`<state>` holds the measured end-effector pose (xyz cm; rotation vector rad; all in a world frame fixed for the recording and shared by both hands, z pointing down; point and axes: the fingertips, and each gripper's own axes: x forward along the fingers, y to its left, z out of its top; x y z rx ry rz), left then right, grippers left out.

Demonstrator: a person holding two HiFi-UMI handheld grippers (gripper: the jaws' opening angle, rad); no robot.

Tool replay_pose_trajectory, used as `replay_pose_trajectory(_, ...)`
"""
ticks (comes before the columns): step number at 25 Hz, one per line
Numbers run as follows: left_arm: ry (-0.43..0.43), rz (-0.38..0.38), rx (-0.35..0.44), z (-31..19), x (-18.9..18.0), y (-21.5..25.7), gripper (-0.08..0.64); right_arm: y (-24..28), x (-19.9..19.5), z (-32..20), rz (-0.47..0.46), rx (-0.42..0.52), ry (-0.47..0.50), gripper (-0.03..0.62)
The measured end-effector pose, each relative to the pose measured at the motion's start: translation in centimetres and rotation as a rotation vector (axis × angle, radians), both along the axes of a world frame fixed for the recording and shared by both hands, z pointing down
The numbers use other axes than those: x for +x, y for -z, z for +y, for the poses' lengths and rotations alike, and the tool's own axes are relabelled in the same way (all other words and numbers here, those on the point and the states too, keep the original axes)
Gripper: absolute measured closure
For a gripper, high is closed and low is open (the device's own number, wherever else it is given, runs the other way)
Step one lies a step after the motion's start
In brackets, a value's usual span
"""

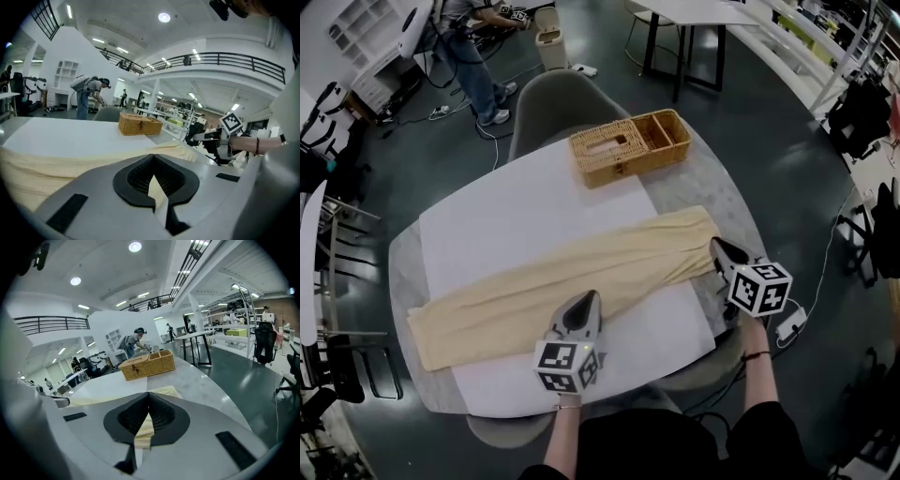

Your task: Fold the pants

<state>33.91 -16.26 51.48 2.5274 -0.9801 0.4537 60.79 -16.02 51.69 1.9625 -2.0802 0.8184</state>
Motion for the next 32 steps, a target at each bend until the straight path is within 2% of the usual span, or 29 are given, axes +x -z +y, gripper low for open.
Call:
replay_pose_trajectory(6, -0.010, 0.014, -0.044, -0.7, 1.3, -1.6, 0.546, -3.7, 2.2, -1.9, 0.041, -0.117, 0.008, 0.569)
replay_pose_trajectory(8, -0.012, 0.019, -0.061, -0.6, 1.7, -2.1, 0.546, -5.1, 2.7, -2.2, 0.049, -0.158, 0.024, 0.481)
replay_pose_trajectory(16, 0.002, 0.024, -0.088, -1.3, 2.2, -3.1, 0.546, -8.3, 5.0, -3.4, 0.076, -0.246, 0.019, 0.389)
replay_pose_trajectory(23, 0.015, 0.021, -0.093, -2.0, 1.9, -3.0, 0.546, -10.2, 5.3, -3.9, 0.011, -0.325, 0.029, 0.373)
replay_pose_trajectory(32, 0.023, 0.014, -0.104, -2.0, 1.8, -3.4, 0.546, -11.2, 5.3, -3.8, -0.004, -0.394, 0.034, 0.374)
